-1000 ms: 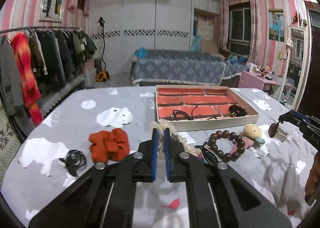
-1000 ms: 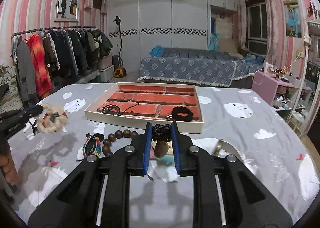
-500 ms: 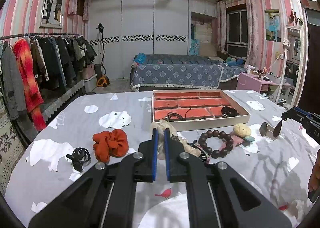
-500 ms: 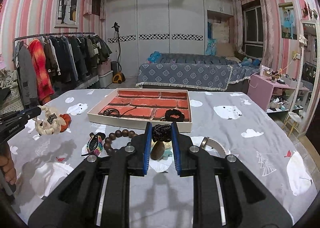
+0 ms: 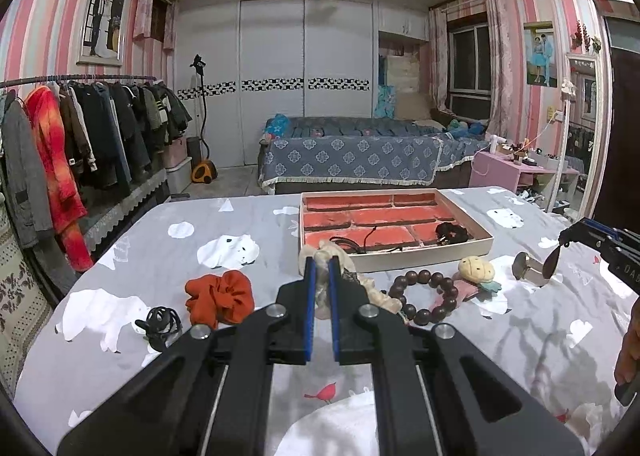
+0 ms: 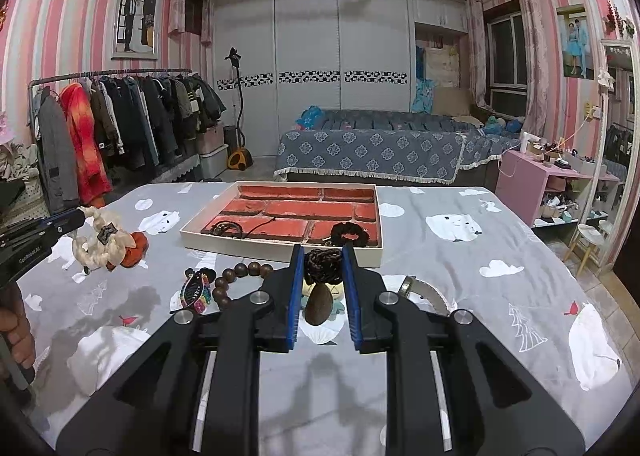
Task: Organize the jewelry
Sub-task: 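Carry both items over the red tray and release them inside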
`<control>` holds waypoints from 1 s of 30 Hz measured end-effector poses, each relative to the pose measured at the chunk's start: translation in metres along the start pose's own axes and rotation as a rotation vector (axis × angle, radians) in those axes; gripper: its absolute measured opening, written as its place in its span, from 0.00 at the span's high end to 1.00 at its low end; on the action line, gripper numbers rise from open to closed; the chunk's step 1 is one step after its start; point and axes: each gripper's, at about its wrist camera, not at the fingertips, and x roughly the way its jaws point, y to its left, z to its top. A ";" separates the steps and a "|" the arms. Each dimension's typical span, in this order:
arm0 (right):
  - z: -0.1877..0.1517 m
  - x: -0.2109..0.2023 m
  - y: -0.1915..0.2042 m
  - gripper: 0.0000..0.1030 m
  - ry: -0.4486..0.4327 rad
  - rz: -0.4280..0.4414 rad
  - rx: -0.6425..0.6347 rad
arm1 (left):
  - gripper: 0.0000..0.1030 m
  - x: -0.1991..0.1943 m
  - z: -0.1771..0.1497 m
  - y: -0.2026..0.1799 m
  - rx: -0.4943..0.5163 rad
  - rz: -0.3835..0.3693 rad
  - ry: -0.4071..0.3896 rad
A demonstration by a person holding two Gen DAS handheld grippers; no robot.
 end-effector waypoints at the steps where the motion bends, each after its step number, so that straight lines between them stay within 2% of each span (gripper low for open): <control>1: 0.000 0.000 0.000 0.81 0.000 0.001 0.002 | 0.94 0.001 0.001 -0.001 0.003 -0.003 -0.002; 10: 0.009 0.009 0.002 0.81 -0.001 0.002 -0.007 | 0.94 0.016 0.019 -0.008 0.026 -0.023 -0.026; 19: 0.033 0.031 -0.002 0.81 -0.015 -0.001 -0.013 | 0.94 0.044 0.050 -0.011 0.049 -0.026 -0.061; 25: 0.054 0.060 -0.004 0.81 -0.020 0.015 -0.004 | 0.94 0.072 0.064 -0.016 0.065 -0.024 -0.064; 30: 0.067 0.094 -0.007 0.81 0.001 0.028 0.015 | 0.94 0.103 0.069 -0.011 0.030 -0.016 -0.041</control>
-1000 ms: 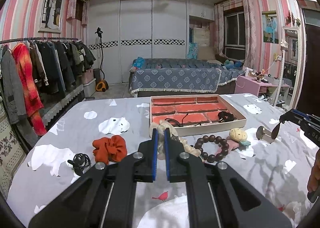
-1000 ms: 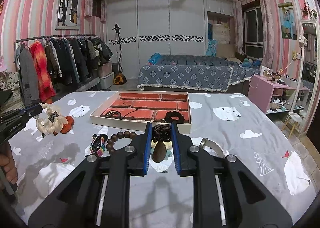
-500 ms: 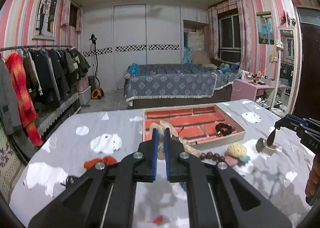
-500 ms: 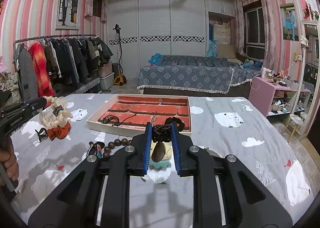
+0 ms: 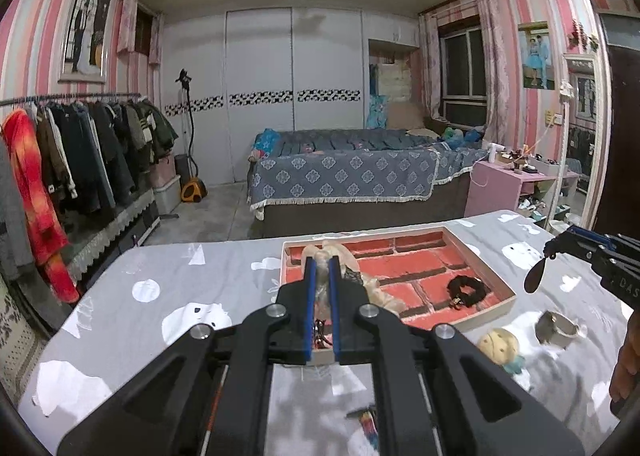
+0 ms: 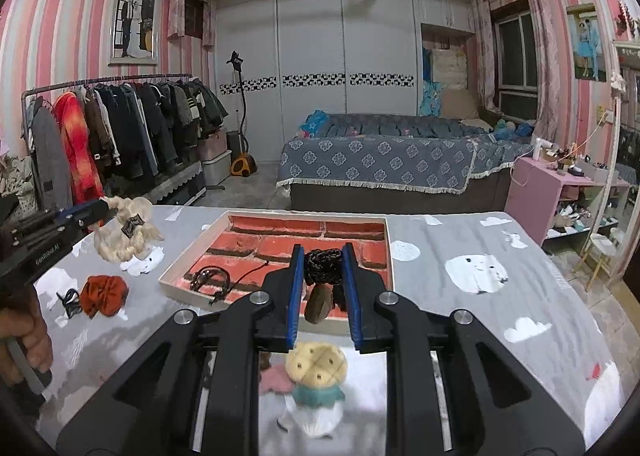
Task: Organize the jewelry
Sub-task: 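Carry both items over the red tray and release them inside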
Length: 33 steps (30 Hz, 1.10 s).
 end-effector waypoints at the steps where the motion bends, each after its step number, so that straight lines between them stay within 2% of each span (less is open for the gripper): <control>1: 0.001 0.006 -0.001 0.81 0.003 -0.002 0.003 | 0.94 0.008 0.001 0.002 0.000 0.003 0.004; 10: -0.005 0.068 -0.016 0.81 0.066 -0.017 0.029 | 0.94 0.068 -0.009 0.003 -0.015 -0.003 0.069; 17: -0.025 0.102 -0.022 0.81 0.129 -0.021 0.040 | 0.94 0.110 -0.036 0.003 -0.042 -0.022 0.161; 27: -0.043 0.125 -0.030 0.80 0.203 -0.048 0.046 | 0.93 0.136 -0.053 0.012 -0.065 -0.030 0.249; 31: -0.047 0.130 -0.032 0.79 0.219 -0.075 0.045 | 0.90 0.140 -0.057 0.013 -0.072 -0.019 0.264; 33: -0.049 0.130 -0.032 0.79 0.218 -0.079 0.046 | 0.84 0.140 -0.057 0.013 -0.075 -0.021 0.264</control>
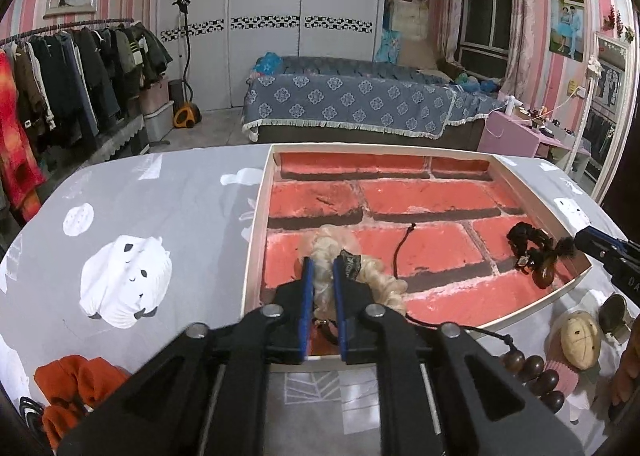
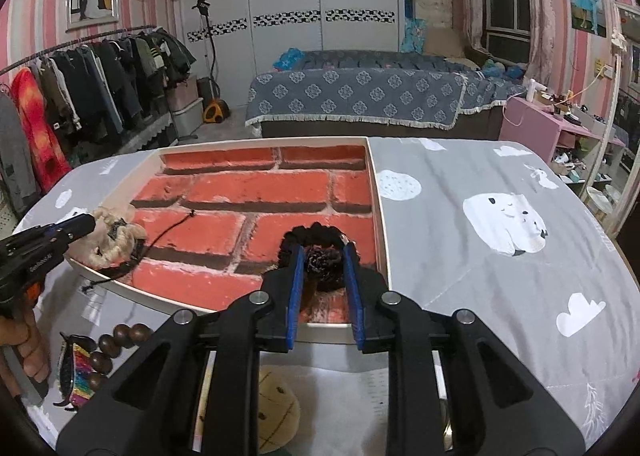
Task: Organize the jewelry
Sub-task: 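Carry both items over the red tray and release them inside, then withdraw both tools from the tray back over the bed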
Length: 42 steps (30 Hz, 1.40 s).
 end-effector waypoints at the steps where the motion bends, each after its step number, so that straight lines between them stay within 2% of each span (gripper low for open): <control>1: 0.000 -0.001 0.000 0.77 -0.004 -0.007 -0.001 | 0.71 -0.001 0.000 0.001 0.000 0.001 -0.003; 2: 0.000 -0.002 -0.001 0.71 -0.008 -0.011 0.000 | 0.50 -0.002 -0.001 0.000 0.000 0.009 -0.012; 3: 0.000 -0.003 -0.001 0.68 -0.018 -0.011 0.001 | 0.42 -0.003 -0.001 -0.001 -0.001 0.015 -0.021; 4: 0.000 -0.006 -0.002 0.65 -0.029 -0.008 0.002 | 0.39 -0.007 -0.002 -0.001 -0.001 0.019 -0.040; 9: 0.003 -0.022 -0.011 0.65 -0.097 -0.034 0.012 | 0.39 -0.021 -0.003 -0.004 0.028 0.028 -0.079; 15: 0.009 -0.048 -0.020 0.63 -0.145 -0.041 0.017 | 0.39 -0.043 0.006 0.003 0.004 0.036 -0.115; 19: 0.010 -0.075 -0.022 0.55 -0.181 -0.038 0.023 | 0.39 -0.074 0.008 0.005 0.009 0.056 -0.149; 22: 0.005 -0.099 -0.023 0.42 -0.209 -0.037 0.027 | 0.39 -0.100 0.000 0.009 0.040 0.089 -0.169; 27: -0.020 -0.138 -0.023 0.38 -0.225 -0.035 0.016 | 0.38 -0.136 -0.024 0.018 0.020 0.102 -0.181; 29: -0.032 -0.154 -0.021 0.31 -0.241 -0.039 0.016 | 0.32 -0.151 -0.037 0.017 0.021 0.105 -0.196; 32: -0.056 -0.173 -0.016 0.30 -0.236 -0.035 0.008 | 0.31 -0.170 -0.059 0.011 0.035 0.112 -0.222; 39: -0.103 -0.189 -0.001 0.24 -0.214 -0.029 0.010 | 0.31 -0.184 -0.101 0.001 0.029 0.097 -0.224; 42: -0.112 -0.187 0.000 0.15 -0.207 -0.037 0.009 | 0.27 -0.184 -0.109 0.000 0.027 0.096 -0.224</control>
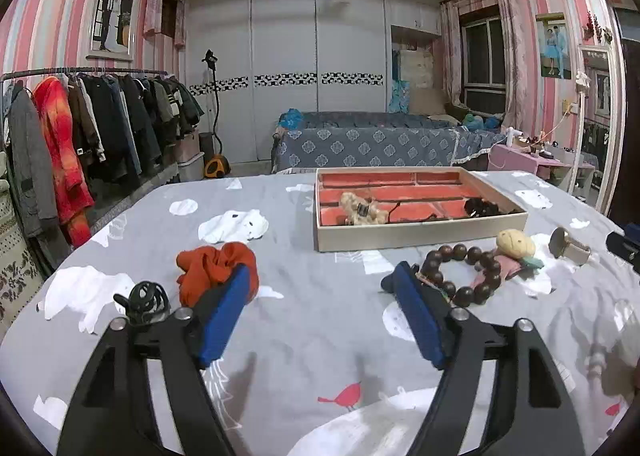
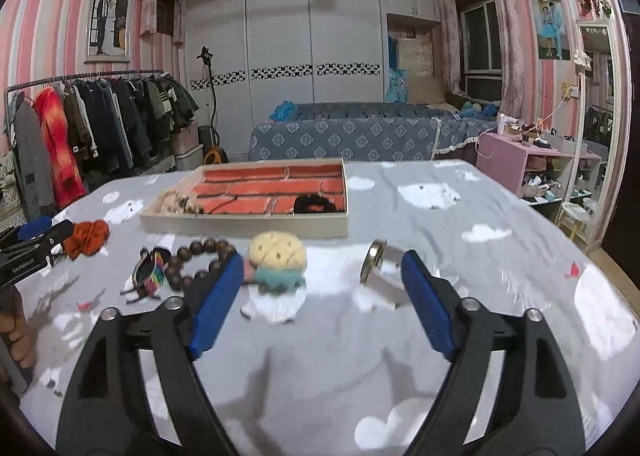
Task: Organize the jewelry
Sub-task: 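Withdraw both tools from the tray back over the bed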
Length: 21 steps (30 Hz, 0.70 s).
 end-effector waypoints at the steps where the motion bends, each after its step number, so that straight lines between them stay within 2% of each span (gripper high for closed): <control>1: 0.002 -0.002 -0.001 0.14 -0.016 0.000 0.003 | 0.26 -0.003 0.001 0.002 -0.012 -0.001 -0.018; 2: 0.002 -0.003 -0.001 0.13 -0.025 -0.002 0.005 | 0.23 -0.005 0.001 0.004 -0.018 -0.002 -0.024; 8: 0.002 0.002 0.002 0.10 -0.008 -0.002 -0.009 | 0.15 -0.010 -0.002 0.003 -0.026 0.022 -0.042; 21: 0.001 0.006 0.000 0.10 0.008 0.001 -0.010 | 0.14 -0.005 -0.001 0.003 -0.004 0.024 -0.027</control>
